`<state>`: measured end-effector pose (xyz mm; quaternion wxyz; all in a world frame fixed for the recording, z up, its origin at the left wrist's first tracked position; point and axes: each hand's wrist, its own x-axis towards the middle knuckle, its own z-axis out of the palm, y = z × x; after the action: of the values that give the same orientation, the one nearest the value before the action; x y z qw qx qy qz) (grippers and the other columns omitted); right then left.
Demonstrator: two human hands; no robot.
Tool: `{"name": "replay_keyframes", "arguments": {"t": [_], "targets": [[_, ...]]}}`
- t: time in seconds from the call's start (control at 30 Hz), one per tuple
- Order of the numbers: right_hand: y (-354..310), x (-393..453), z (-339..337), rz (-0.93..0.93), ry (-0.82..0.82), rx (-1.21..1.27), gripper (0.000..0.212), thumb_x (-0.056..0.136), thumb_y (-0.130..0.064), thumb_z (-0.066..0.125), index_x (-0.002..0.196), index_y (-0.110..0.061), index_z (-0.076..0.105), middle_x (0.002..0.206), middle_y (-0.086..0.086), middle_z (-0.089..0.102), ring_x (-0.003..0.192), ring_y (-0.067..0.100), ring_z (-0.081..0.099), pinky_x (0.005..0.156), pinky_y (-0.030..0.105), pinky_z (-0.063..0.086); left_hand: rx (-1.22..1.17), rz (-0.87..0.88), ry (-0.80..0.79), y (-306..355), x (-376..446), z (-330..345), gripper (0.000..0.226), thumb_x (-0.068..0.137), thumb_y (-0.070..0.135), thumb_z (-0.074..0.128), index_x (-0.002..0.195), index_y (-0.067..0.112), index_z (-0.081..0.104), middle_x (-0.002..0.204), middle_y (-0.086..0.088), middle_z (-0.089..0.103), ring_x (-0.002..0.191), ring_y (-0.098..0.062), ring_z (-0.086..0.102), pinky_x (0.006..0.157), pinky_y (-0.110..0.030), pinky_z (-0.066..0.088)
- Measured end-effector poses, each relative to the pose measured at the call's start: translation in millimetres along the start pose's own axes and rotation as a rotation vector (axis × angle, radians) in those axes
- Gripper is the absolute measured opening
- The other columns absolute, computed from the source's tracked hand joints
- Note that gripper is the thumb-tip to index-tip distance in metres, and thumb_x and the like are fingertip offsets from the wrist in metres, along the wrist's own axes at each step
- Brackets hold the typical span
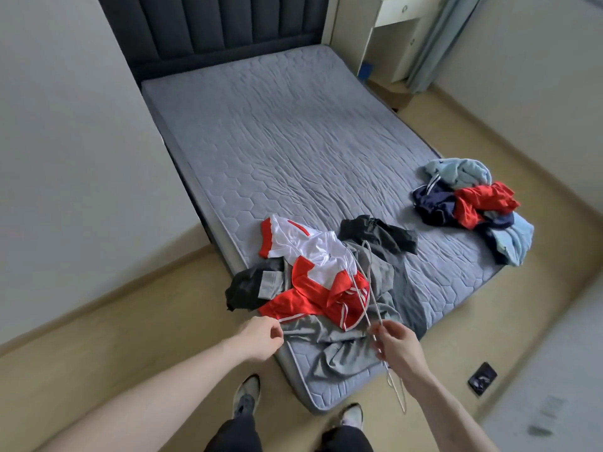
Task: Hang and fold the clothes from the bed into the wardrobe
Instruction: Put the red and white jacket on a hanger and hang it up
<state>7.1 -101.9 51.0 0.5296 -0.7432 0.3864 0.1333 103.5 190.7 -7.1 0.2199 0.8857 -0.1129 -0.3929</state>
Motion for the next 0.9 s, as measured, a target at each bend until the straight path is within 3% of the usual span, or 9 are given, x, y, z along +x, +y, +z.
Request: {"name": "replay_keyframes", "arguments": {"t": [0.1,0.27,0.37,0.47,0.57,0.7,0.8,0.87,0.9], "targets": [[-1.2,34.5,-27.8,0.006,0.013,-0.02,0.032,0.101,-0.011,0.05,0.083,-0.018,0.075,0.082,0.007,0.074,0.067,0.016,0.065,0.066,0.038,0.053,0.006,0.001,0.004,33.0,51.4,2.3,0.012,0.089,0.037,0.06,0.094,0.035,0.071,0.106,0.011,0.073,0.099,-0.017,0.067,0.088,-0.032,0.055],[-2.9,100.6,-66.1,-0.04,-0.018,-0.039,0.031,0.103,-0.015,0.051,0.088,-0.023,0.077,0.087,0.001,0.076,0.061,0.008,0.062,0.064,0.034,0.051,-0.048,-0.044,0.027,84.7,134.3,29.9,0.011,0.087,0.037,0.063,0.095,0.035,0.07,0.11,0.011,0.07,0.099,-0.015,0.065,0.089,-0.033,0.055],[4.3,149.8,-90.2,-0.063,-0.064,-0.056,0.033,0.104,-0.013,0.049,0.088,-0.025,0.076,0.091,-0.003,0.076,0.063,0.011,0.065,0.065,0.033,0.05,-0.099,-0.125,0.049,112.2,186.2,58.2,0.021,0.088,0.037,0.066,0.108,0.034,0.07,0.123,0.007,0.06,0.111,-0.017,0.062,0.099,-0.032,0.049],[17.6,195.4,-105.8,-0.085,-0.083,-0.099,0.032,0.103,-0.015,0.049,0.087,-0.028,0.073,0.087,-0.006,0.075,0.07,0.024,0.067,0.063,0.033,0.048,-0.129,-0.206,0.046,125.5,241.4,91.2,0.027,0.09,0.035,0.065,0.117,0.035,0.068,0.132,0.006,0.049,0.118,-0.019,0.06,0.104,-0.032,0.046],[35.6,240.8,-119.6,-0.116,-0.103,-0.117,0.032,0.104,-0.016,0.052,0.085,-0.029,0.074,0.085,-0.008,0.075,0.071,0.02,0.069,0.061,0.028,0.047,-0.115,-0.261,0.017,134.1,299.8,125.9,0.03,0.09,0.031,0.062,0.119,0.036,0.069,0.142,0.007,0.041,0.122,-0.016,0.057,0.105,-0.03,0.045],[65.5,300.7,-135.4,-0.152,-0.127,-0.102,0.026,0.104,-0.01,0.053,0.089,-0.017,0.073,0.079,-0.006,0.074,0.056,0.014,0.06,0.058,0.025,0.05,-0.068,-0.313,-0.011,144.7,371.4,167.0,0.039,0.092,0.025,0.058,0.128,0.037,0.068,0.165,0.004,0.016,0.147,-0.024,0.03,0.118,-0.038,0.036],[89.5,332.3,-141.2,-0.135,-0.13,-0.083,0.029,0.103,-0.007,0.054,0.088,-0.019,0.075,0.078,0.0,0.074,0.052,0.015,0.059,0.058,0.024,0.049,-0.048,-0.346,-0.04,140.1,409.4,189.6,0.054,0.09,0.023,0.055,0.141,0.039,0.058,0.17,0.001,0.002,0.155,-0.029,0.009,0.124,-0.042,0.025],[100.8,345.0,-141.6,-0.126,-0.137,-0.066,0.033,0.102,-0.005,0.054,0.084,-0.022,0.075,0.077,0.001,0.073,0.051,0.015,0.059,0.054,0.019,0.045,-0.065,-0.372,-0.038,133.5,425.6,200.8,0.059,0.088,0.025,0.052,0.147,0.032,0.051,0.169,0.0,0.014,0.156,-0.031,0.009,0.125,-0.044,0.022],[104.3,349.2,-141.5,-0.118,-0.137,-0.052,0.036,0.102,-0.005,0.055,0.08,-0.025,0.075,0.076,0.001,0.073,0.051,0.015,0.058,0.053,0.018,0.045,-0.113,-0.386,-0.001,132.0,428.4,203.4,0.056,0.088,0.026,0.053,0.144,0.025,0.053,0.162,-0.001,0.029,0.153,-0.031,0.021,0.123,-0.043,0.027]]}}
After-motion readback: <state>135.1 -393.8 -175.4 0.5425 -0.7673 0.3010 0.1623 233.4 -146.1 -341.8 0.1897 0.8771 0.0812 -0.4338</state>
